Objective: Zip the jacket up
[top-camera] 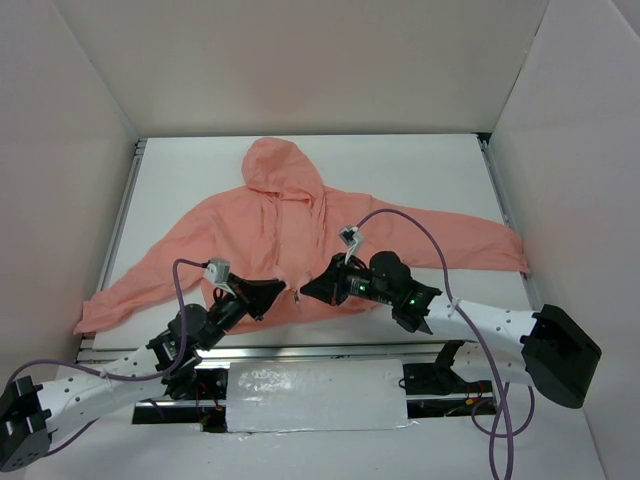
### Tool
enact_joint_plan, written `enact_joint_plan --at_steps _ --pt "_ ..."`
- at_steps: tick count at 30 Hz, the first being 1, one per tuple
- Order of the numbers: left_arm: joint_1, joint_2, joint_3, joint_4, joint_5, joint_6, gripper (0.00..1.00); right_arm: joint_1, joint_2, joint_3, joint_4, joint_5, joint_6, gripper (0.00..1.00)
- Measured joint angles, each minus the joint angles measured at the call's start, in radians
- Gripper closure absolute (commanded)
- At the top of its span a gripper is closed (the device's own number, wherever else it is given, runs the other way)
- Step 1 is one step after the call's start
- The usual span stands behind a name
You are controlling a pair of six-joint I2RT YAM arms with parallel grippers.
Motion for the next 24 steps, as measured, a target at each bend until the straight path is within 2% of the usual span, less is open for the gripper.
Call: enact_joint_plan --at_steps 24 --pt "0.000 0.024 0.000 0.050 0.001 0.000 1.00 0.002 0.034 0.037 -0.020 0.012 0.030 1.00"
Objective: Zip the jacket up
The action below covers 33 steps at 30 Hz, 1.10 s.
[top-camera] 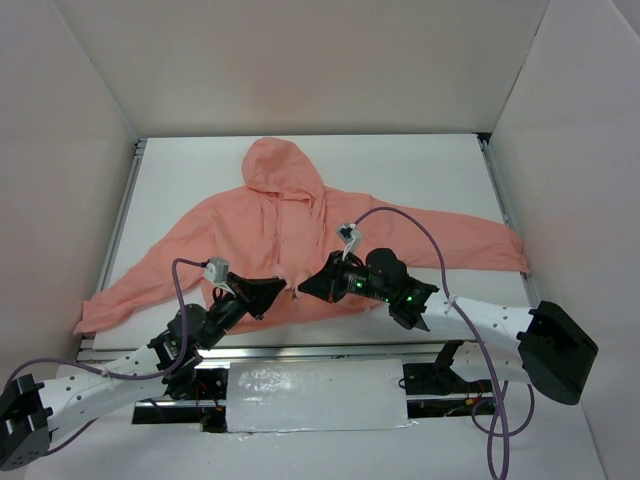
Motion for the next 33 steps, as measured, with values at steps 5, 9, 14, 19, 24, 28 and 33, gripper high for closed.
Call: enact_joint_plan --at_steps 5,9,14,19,24,28,33 --pt "0.000 0.000 0.000 0.000 0.000 0.000 1.00 0.000 0.000 0.000 -0.004 0.002 0.006 1.00" --pt "0.000 0.001 0.000 0.001 -0.001 0.000 1.00 0.000 0.000 0.000 -0.004 0.002 0.008 1.00" --pt "0.000 0.013 0.000 0.002 -0.001 0.000 1.00 0.000 0.000 0.000 -0.005 0.002 0.009 1.00" --pt "0.000 0.014 0.000 0.002 -0.002 0.000 1.00 0.000 0.000 0.000 -0.005 0.002 0.010 1.00" --pt "0.000 0.015 0.000 0.002 -0.002 0.000 1.00 0.000 0.000 0.000 -0.006 0.003 0.010 1.00" --pt "0.000 0.015 0.000 0.002 -0.002 0.000 1.00 0.000 -0.001 0.000 -0.013 0.007 0.010 1.00" --pt "0.000 0.015 -0.001 0.008 -0.004 0.000 1.00 0.000 -0.002 0.000 -0.018 0.006 0.010 1.00"
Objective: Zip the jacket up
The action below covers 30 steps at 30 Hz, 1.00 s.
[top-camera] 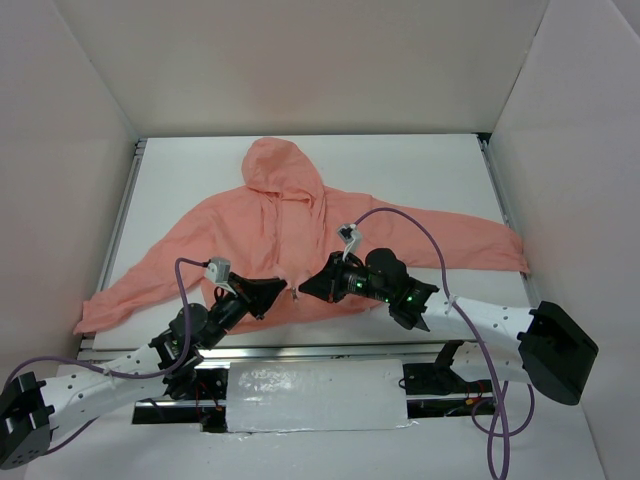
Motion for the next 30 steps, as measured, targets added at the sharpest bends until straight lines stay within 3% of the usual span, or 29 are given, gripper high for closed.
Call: enact_joint_plan --at_steps 30 --pt "0.000 0.014 -0.011 0.032 -0.003 -0.003 1.00 0.002 -0.013 0.001 -0.017 0.006 -0.001 1.00"
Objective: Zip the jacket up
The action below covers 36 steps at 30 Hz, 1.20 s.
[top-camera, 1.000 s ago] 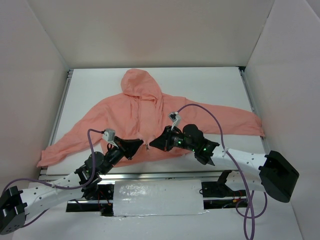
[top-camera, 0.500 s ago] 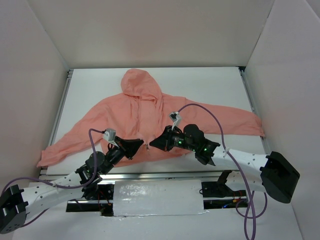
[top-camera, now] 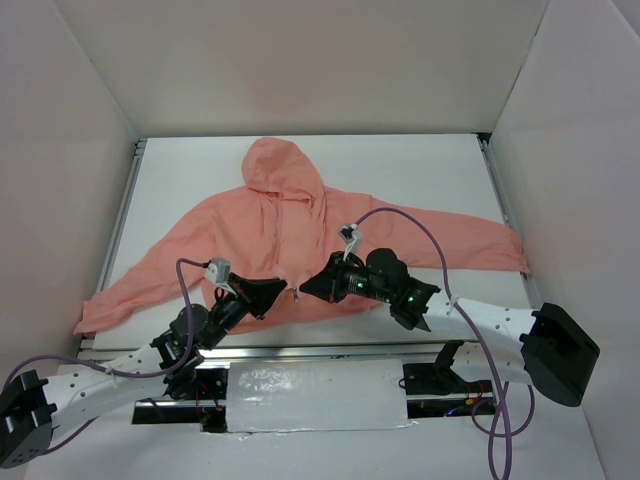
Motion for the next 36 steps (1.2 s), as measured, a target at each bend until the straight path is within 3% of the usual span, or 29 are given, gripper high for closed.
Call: enact_joint_plan --at_steps 36 --pt "0.000 -0.013 -0.012 -0.005 -0.016 0.001 1.00 0.005 0.021 0.036 -0.055 0.007 0.000 1.00"
